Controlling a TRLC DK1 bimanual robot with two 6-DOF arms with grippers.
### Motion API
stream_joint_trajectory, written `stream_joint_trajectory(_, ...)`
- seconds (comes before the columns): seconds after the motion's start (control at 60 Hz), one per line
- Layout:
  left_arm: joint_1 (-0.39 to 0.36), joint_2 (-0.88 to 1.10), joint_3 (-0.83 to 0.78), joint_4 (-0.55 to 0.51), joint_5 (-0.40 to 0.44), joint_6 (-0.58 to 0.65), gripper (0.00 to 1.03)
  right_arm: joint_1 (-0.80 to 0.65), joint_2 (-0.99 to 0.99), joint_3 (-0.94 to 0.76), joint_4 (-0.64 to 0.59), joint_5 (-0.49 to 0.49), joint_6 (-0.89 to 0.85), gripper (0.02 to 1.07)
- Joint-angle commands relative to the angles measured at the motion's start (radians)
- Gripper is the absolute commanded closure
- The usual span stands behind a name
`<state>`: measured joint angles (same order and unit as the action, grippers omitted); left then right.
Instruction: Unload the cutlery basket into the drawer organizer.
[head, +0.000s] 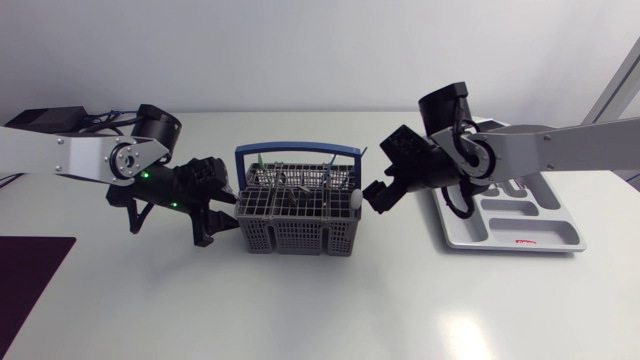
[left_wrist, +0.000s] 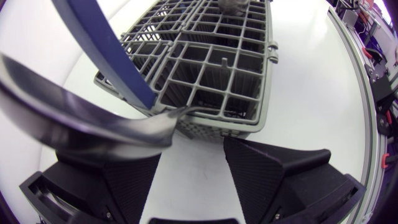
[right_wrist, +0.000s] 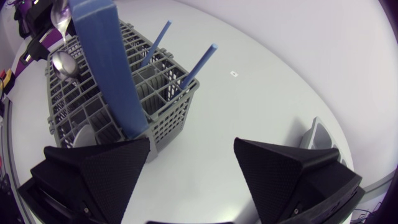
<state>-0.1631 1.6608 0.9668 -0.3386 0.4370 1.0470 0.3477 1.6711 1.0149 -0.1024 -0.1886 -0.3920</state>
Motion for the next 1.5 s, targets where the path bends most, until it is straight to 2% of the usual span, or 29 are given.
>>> stream_joint_trajectory(0.0,0.002,-0.038,-0.027,0.001,0.031,-0.016,0.36,0.048,0.036,0.034,0.01,-0.015,0.03,0.1)
stream_joint_trajectory(0.183,0.043,-0.041,-0.013,0.003,0.037,-0.016,0.36,0.088,0.026,0.022,0.007,0.025,0.031,0.1)
stream_joint_trajectory(0.55,0.043,-0.035,0.012,0.004,0.037,-0.016,0.34,0.077,-0.011,-0.03,0.01,0.071,0.016,0.09)
stream_joint_trajectory(0.75,0.137,-0.108,0.012,-0.002,0.04,-0.048,0.27,0.053,-0.097,-0.087,-0.003,0.078,0.007,0.09)
stream_joint_trajectory(0.9,0.185,-0.207,0.035,-0.082,0.028,-0.088,0.26,0.033,-0.163,-0.133,-0.014,0.078,0.004,0.09)
stream_joint_trajectory(1.017,0.178,-0.28,0.096,-0.206,-0.066,-0.15,0.26,0.024,-0.217,-0.168,-0.025,0.08,0.004,0.09)
stream_joint_trajectory(1.117,0.106,-0.311,0.19,-0.35,-0.188,-0.258,0.26,0.024,-0.26,-0.183,-0.042,0.086,0.002,0.09)
stream_joint_trajectory(1.15,0.062,-0.314,0.234,-0.418,-0.23,-0.306,0.26,0.024,-0.274,-0.185,-0.049,0.089,0.002,0.09)
stream_joint_trajectory(1.217,-0.015,-0.317,0.277,-0.473,-0.322,-0.361,0.26,0.024,-0.295,-0.185,-0.065,0.089,0.002,0.09)
stream_joint_trajectory(1.25,-0.09,-0.317,0.3,-0.494,-0.423,-0.421,0.26,0.027,-0.303,-0.183,-0.071,0.089,0.004,0.09)
stream_joint_trajectory(1.3,-0.161,-0.314,0.317,-0.507,-0.518,-0.478,0.26,0.03,-0.317,-0.183,-0.08,0.089,0.007,0.09)
stream_joint_trajectory(1.333,-0.265,-0.291,0.351,-0.542,-0.656,-0.564,0.26,0.037,-0.332,-0.187,-0.091,0.089,0.01,0.09)
stream_joint_trajectory(1.383,-0.317,-0.263,0.382,-0.577,-0.716,-0.614,0.26,0.042,-0.343,-0.194,-0.091,0.089,0.013,0.09)
stream_joint_trajectory(1.483,-0.352,-0.191,0.452,-0.645,-0.778,-0.711,0.24,0.048,-0.356,-0.207,-0.091,0.087,0.016,0.09)
